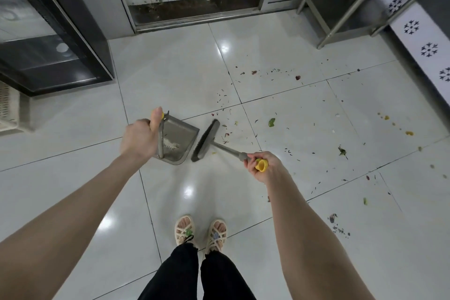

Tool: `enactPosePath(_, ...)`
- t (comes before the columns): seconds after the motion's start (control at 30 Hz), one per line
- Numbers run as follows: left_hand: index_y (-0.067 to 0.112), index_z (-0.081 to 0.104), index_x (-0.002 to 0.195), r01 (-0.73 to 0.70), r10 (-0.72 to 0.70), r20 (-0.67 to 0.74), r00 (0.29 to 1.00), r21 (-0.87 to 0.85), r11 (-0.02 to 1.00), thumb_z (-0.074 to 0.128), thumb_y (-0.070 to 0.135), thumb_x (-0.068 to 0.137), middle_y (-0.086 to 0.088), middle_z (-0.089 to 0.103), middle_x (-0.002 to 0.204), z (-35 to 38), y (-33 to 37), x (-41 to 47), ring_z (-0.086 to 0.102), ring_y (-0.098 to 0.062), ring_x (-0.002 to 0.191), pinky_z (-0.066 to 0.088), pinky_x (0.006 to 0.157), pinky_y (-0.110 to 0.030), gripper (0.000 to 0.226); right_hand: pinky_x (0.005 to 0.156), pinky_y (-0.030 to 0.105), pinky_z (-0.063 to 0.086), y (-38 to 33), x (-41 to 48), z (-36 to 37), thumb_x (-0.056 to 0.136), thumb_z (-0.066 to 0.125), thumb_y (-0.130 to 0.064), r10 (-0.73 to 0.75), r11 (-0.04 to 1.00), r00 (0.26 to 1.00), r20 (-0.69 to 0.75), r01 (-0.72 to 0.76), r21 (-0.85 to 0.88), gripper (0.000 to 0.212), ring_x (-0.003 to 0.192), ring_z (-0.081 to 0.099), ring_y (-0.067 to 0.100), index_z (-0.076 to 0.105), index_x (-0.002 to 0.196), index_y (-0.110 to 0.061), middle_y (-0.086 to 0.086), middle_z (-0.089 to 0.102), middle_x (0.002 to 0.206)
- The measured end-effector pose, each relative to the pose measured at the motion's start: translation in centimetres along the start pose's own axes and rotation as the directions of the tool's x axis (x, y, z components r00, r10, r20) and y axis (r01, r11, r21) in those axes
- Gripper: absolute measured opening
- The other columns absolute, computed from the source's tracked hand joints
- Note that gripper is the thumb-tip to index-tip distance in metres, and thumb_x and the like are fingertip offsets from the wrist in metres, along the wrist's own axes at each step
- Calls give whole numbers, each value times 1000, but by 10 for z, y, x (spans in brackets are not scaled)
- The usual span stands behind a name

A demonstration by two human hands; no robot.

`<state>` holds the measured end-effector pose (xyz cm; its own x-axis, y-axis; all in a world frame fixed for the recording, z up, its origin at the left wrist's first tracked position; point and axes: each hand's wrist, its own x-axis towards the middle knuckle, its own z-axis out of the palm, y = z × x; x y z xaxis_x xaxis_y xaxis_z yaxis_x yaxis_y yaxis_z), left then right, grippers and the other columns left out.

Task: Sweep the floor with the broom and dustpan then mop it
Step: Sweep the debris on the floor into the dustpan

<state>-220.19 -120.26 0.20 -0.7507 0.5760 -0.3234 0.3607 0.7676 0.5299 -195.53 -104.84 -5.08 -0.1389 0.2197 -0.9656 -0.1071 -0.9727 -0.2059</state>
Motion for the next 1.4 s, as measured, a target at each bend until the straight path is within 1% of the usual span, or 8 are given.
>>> enactPosePath(0.33, 0, 58, 79, -36, 37, 71, 997, -18, 999, 18, 61, 95, -18, 56, 84, 59, 57, -52, 47, -32, 82, 35, 71, -35, 75, 33, 11, 40, -32, -31, -121, 89, 47, 7, -31, 994, 996, -89, 40, 97, 10, 55, 47, 10, 53, 81, 3, 18, 56, 73)
enactPosePath(0.5, 1, 60, 79, -44, 47, 70, 996, -39, 998, 15, 63, 94, -18, 59, 86, 82, 70, -67, 51, -33, 82, 37, 71, -36, 78, 32, 13, 41, -41, -40, -151, 89, 46, 6, -77, 994, 994, -76, 82, 65, 8, 34, 51, 14, 53, 90, 6, 17, 52, 78)
enactPosePath(0.6, -4, 59, 79, -52, 56, 41, 998, -83, 995, 16, 62, 95, -19, 61, 84, 83, 74, -73, 53, -36, 84, 37, 70, -36, 80, 32, 14, 42, -49, -47, -158, 91, 45, 7, -93, 994, 996, 3, 93, 49, 10, 34, 52, 15, 51, 99, 4, 17, 53, 82)
enactPosePath(0.87, -9, 58, 78, -68, 65, -41, 997, -69, 995, 16, 59, 96, -22, 58, 79, 54, 73, -76, 50, -35, 79, 35, 69, -36, 81, 33, 11, 39, -49, -47, -116, 92, 43, 6, -115, 992, 984, 137, 122, -41, 12, 41, 50, 10, 53, 87, 2, 15, 52, 76)
enactPosePath(1.0, -2, 53, 69, -60, 55, -85, 995, -50, 997, 17, 59, 96, -19, 54, 74, 36, 66, -74, 49, -34, 79, 34, 69, -36, 76, 34, 9, 38, -46, -44, -88, 93, 41, 8, -137, 989, 976, 170, 144, -32, 23, 33, 49, 10, 51, 75, -1, 14, 49, 71)
enactPosePath(1.07, -6, 57, 75, -46, 38, -117, 992, -61, 997, 17, 60, 96, -21, 57, 78, 29, 58, -70, 50, -35, 79, 35, 70, -37, 80, 33, 9, 37, -40, -41, -75, 92, 42, 9, -136, 989, 973, 185, 144, -33, 25, 41, 52, 12, 49, 71, -3, 13, 49, 74)
enactPosePath(1.27, -4, 55, 71, -12, 2, -177, 984, -59, 998, 17, 60, 96, -23, 55, 77, 12, 44, -50, 49, -36, 78, 34, 73, -36, 78, 33, 9, 37, -37, -34, -43, 92, 43, 7, -114, 992, 965, 236, 125, -33, 16, 33, 51, 10, 52, 81, 0, 14, 48, 77)
enactPosePath(1.4, -7, 60, 81, 25, -36, -204, 978, -54, 998, 17, 57, 98, -26, 59, 86, 2, 40, -35, 52, -38, 85, 34, 75, -39, 79, 34, 9, 38, -46, -24, -19, 92, 42, 8, -113, 992, 952, 285, 126, -29, 14, 35, 51, 9, 52, 86, 0, 15, 49, 78)
